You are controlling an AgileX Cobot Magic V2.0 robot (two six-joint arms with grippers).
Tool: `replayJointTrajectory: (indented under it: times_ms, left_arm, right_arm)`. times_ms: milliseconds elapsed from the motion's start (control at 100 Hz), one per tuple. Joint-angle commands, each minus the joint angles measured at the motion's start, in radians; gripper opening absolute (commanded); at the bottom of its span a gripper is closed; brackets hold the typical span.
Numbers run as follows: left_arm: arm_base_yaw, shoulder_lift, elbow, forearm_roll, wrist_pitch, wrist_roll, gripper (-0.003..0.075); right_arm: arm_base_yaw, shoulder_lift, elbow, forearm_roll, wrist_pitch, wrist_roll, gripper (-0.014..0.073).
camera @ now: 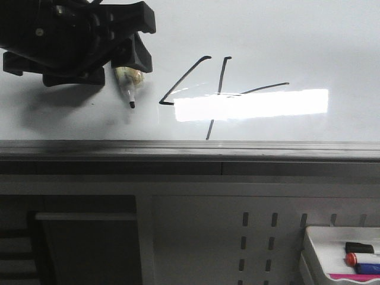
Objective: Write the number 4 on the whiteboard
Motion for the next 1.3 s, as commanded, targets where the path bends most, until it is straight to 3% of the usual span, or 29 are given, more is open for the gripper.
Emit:
replayJointTrajectory:
  times_ms: [0, 250, 650, 770, 1010, 1150, 1290]
  left_arm:
    - [0.019, -0.007, -0.016, -0.014, -0.068, -0.003, 0.0524]
    - [0.017, -0.059, -0.022, -0.014, -0.057, -0.003, 0.0524]
    - [0.017, -0.372, -0.022, 0.046, 0.048, 0.003, 0.0506]
    - [0.017, -0.485, -0.015, 0.138, 0.054, 0.023, 0.0351]
    - [0.017, -0.775, 0.101, 0.168, 0.209, 0.293, -0.0019]
    - [0.017, -0.936, 0.211, 0.188, 0.343, 0.311, -0.002]
    - [0.017, -1.063, 0.316, 0.188, 0.371, 0.311, -0.002]
  right_arm:
    - [-0.008, -0.009, -0.026, 0.03, -0.054, -0.003, -0.0062]
    - [-0.008, -0.009, -0.026, 0.03, -0.058, -0.003, -0.0062]
    - [-0.008, -0.009, -0.026, 0.03, -0.111, -0.003, -0.0062]
    - [-0.008, -0.032, -0.026, 0.009, -0.151, -0.003, -0.0061]
    - [-0.009, -0.266, 0.119, -0.103, -0.233, -0.003, -0.0043]
    - [-0.009, -0.484, 0.31, -0.103, -0.345, -0.003, -0.0043]
    - [-0.009, -0.668, 0.447, -0.103, -0.356, -0.003, -0.0043]
